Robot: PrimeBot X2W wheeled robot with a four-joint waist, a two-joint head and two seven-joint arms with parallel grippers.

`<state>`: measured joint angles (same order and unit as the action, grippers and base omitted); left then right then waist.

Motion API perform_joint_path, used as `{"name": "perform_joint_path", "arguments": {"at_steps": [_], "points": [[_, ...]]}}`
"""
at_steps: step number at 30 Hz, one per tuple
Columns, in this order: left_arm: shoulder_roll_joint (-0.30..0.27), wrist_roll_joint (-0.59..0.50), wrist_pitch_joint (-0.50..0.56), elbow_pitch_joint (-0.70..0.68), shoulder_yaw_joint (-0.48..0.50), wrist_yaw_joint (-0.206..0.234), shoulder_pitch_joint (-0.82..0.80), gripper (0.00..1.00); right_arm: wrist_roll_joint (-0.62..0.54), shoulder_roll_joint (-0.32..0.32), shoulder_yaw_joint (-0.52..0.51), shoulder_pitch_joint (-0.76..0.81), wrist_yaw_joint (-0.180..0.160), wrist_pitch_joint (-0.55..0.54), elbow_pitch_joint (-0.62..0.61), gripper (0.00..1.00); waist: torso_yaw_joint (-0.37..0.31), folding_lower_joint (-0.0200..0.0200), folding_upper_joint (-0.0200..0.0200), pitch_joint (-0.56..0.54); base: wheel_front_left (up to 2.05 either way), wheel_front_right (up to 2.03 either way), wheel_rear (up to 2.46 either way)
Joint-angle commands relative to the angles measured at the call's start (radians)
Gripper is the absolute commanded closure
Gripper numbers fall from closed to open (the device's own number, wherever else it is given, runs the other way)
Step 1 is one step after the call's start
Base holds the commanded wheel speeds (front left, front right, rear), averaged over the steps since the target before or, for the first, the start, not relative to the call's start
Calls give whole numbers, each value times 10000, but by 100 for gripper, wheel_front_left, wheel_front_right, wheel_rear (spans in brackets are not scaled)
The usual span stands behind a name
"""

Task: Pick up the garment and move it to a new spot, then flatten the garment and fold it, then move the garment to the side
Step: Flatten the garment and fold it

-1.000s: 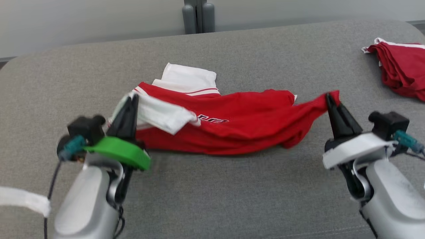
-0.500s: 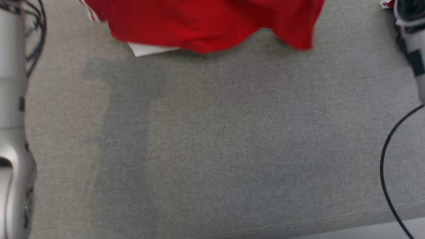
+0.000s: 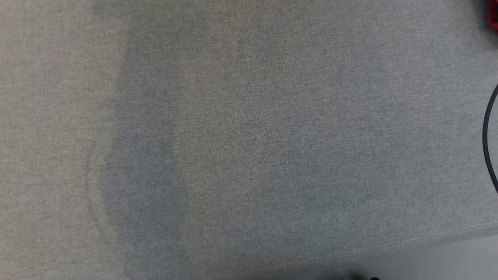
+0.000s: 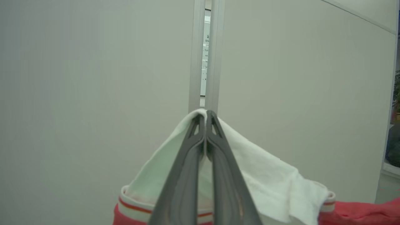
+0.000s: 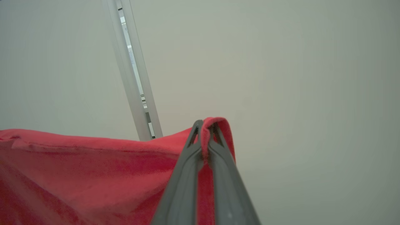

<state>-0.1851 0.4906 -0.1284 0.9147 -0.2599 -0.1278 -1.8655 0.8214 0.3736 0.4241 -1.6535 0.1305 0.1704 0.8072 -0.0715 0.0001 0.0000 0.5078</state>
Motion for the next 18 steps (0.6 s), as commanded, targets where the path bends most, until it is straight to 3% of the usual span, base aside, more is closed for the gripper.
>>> {"name": "perform_joint_path", "arguments": {"at_steps": [1,9,15,18], "points": [[14,17,-127,186,-92,-29,124,100,164,85,177,145,4,117,60,100,-6,-1,0,241,0,0,0],[-38,645,-1054,-114,-781,-32,2585,100,1397,511,922,2096,4,748,-561,100,101,-1,0,309,0,0,0],[-552,1176,-1316,-1456,-841,-34,6077,100,2088,918,1305,4801,4,940,-1938,100,88,-1,0,-263,0,0,0],[-686,1327,-1375,-2610,-535,247,7929,100,2075,1217,1236,6293,4,955,-2808,100,119,-1,0,-593,0,0,0]]}}
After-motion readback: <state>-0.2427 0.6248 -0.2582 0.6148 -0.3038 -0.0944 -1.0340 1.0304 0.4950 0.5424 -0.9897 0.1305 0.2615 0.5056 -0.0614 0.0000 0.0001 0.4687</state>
